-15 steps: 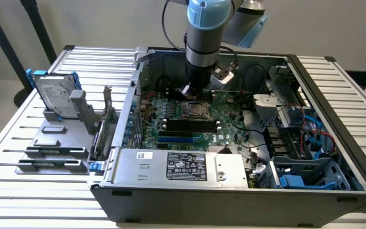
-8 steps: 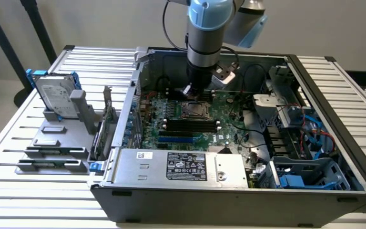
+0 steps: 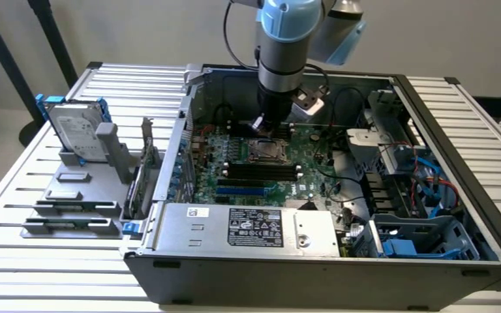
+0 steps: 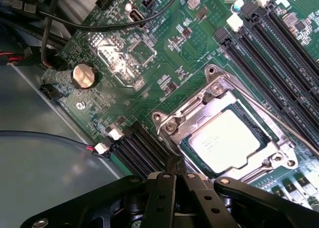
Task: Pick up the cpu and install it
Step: 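Install the first cpu locking lever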
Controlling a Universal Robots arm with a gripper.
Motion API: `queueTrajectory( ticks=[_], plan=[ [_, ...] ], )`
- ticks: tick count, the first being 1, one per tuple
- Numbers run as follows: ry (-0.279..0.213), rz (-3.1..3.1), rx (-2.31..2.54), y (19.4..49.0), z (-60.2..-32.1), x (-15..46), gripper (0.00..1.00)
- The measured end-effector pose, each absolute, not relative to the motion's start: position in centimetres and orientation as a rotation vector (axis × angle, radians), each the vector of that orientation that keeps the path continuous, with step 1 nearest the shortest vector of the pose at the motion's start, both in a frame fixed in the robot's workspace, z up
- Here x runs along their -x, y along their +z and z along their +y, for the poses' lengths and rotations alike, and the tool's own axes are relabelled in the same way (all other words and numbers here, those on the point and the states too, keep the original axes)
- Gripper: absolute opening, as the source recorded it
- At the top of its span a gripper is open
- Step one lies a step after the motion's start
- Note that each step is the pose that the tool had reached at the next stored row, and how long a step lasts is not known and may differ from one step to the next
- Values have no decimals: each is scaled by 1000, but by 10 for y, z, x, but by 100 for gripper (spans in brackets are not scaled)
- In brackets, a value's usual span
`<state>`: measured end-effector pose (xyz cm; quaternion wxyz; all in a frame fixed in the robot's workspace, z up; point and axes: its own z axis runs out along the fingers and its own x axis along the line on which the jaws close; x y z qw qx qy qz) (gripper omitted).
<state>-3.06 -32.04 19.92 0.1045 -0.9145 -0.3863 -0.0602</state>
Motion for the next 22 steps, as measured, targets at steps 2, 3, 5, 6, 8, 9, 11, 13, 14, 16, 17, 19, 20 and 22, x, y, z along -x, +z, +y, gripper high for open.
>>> queueTrajectory(
  ticks=[2,3,5,6,8,9,11,13,14,16,17,19,20,22],
  plan=[
    [-177,-1139,2696,199,-320,30,11],
    [-177,-1139,2696,199,-320,29,11],
    [-178,-1139,2696,199,-321,29,11],
    [-178,-1139,2696,198,-321,28,11],
    [-178,-1139,2696,198,-321,28,11],
    [-177,-1139,2696,198,-321,27,11],
    [-178,-1139,2696,198,-321,27,11],
    [-178,-1139,2696,198,-321,26,11],
    [-178,-1139,2696,198,-321,26,11],
    [-177,-1139,2696,198,-322,26,11],
    [-178,-1139,2696,198,-322,25,11],
    [-178,-1139,2696,198,-323,25,11],
    [-178,-1139,2696,198,-323,25,11],
    [-178,-1138,2695,198,-323,25,11]
  ],
)
